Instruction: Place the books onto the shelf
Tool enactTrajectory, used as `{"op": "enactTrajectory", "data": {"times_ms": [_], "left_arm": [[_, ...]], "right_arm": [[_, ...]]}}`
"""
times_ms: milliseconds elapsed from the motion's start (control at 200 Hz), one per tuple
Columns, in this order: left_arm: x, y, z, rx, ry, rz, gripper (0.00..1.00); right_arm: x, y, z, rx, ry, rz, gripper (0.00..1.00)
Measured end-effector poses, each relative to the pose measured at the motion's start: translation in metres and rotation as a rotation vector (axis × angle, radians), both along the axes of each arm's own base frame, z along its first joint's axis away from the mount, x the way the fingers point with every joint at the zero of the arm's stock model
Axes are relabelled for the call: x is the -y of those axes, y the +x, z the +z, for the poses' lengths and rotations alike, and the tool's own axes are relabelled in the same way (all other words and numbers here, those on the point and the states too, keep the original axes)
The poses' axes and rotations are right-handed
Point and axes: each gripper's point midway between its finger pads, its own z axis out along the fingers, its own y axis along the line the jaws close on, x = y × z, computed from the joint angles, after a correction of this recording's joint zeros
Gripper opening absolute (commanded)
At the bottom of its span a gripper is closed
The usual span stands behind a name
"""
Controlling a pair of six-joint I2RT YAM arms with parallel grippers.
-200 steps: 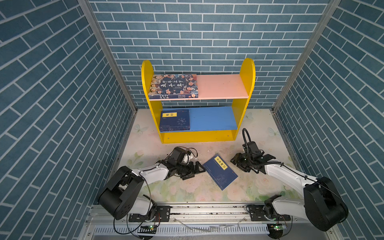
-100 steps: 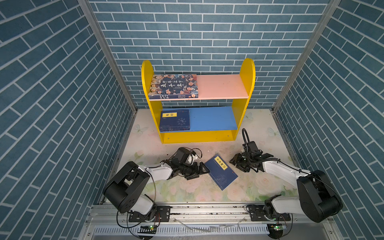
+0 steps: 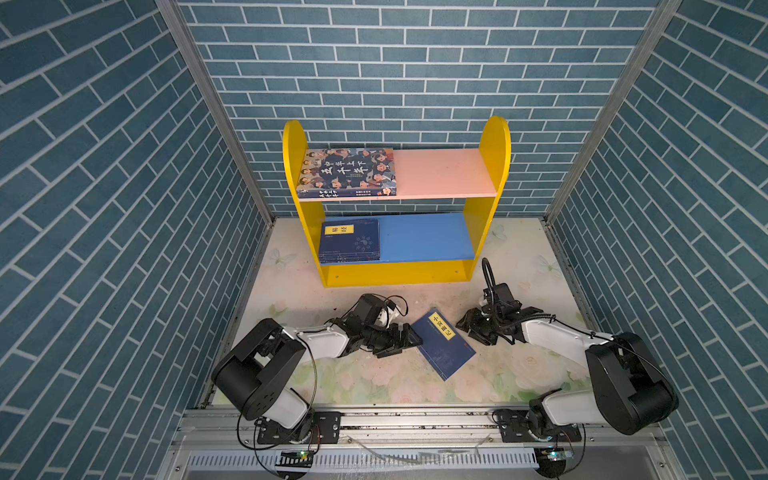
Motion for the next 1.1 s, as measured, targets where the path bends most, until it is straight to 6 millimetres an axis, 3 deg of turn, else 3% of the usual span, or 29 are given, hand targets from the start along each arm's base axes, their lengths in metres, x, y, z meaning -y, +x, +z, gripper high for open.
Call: {"op": "enactTrajectory", "data": {"times_ms": [445, 850, 1100], "left_arm": [[0.011, 0.008, 0.000, 0.015, -0.024, -0.021, 1.00], [0.029, 0.023, 0.002, 0.021, -0.060, -0.036, 0.99], [0.025, 0.024, 0.002, 0.024, -0.024, -0.028, 1.00]], "right_arm": [[-0.013, 0.004, 0.002, 0.001, 0.064, 0.031, 0.54], [-0.031, -0.025, 0.002, -0.062, 0.079, 0.118, 0.54], [-0.036, -0.029, 0.001, -0.074, 0.078, 0.112, 0.55]]}}
